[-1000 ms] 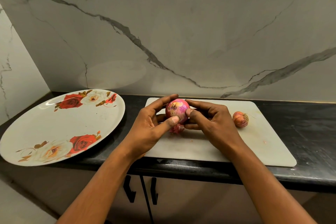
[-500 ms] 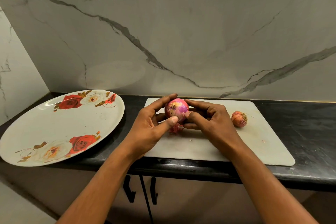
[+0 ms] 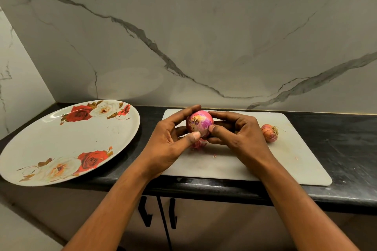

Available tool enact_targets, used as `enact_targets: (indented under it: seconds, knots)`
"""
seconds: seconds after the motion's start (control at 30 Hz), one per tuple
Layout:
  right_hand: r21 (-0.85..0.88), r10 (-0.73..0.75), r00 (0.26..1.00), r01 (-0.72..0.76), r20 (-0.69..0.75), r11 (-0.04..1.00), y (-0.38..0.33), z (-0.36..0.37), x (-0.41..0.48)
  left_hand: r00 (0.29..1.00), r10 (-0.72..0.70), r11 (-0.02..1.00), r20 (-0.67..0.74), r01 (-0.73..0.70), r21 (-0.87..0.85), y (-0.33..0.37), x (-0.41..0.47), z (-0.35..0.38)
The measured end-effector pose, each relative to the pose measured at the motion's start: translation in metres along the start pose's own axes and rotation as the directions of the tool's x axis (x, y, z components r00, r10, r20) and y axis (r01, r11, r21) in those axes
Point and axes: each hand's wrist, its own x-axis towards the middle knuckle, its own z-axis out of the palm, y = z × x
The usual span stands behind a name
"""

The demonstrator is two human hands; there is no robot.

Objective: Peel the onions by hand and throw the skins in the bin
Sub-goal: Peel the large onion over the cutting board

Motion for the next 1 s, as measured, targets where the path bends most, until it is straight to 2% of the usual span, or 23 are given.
enact_targets:
  seconds: [0.33,0.53,0.77,1.0]
  knots:
    - [0.018,-0.016,1.000,0.016,0.019,1.000,0.0013,-0.0003,-0.0008,1.000,0.002,1.000,0.002,-0.002,0.003,-0.0018,0.0003,-0.0002]
    - [0.009,-0.040,0.999,0.040,0.022,0.999,0.0012,0.0006,-0.0013,1.000,0.017,0.997,-0.019,-0.018,-0.071,0.0031,-0.0019,0.0012]
    - [0.020,-0.029,0.999,0.029,0.012,0.999,0.0011,0.0001,-0.0017,1.000,0.009,0.999,-0.024,-0.010,-0.051,0.0034,-0.0013,0.0012]
    - [-0.038,-0.060,0.998,0.061,0.015,0.997,0.0046,0.0006,-0.0005,1.000,0.005,0.998,-0.022,-0.006,-0.063,0.0044,-0.0017,0.0020]
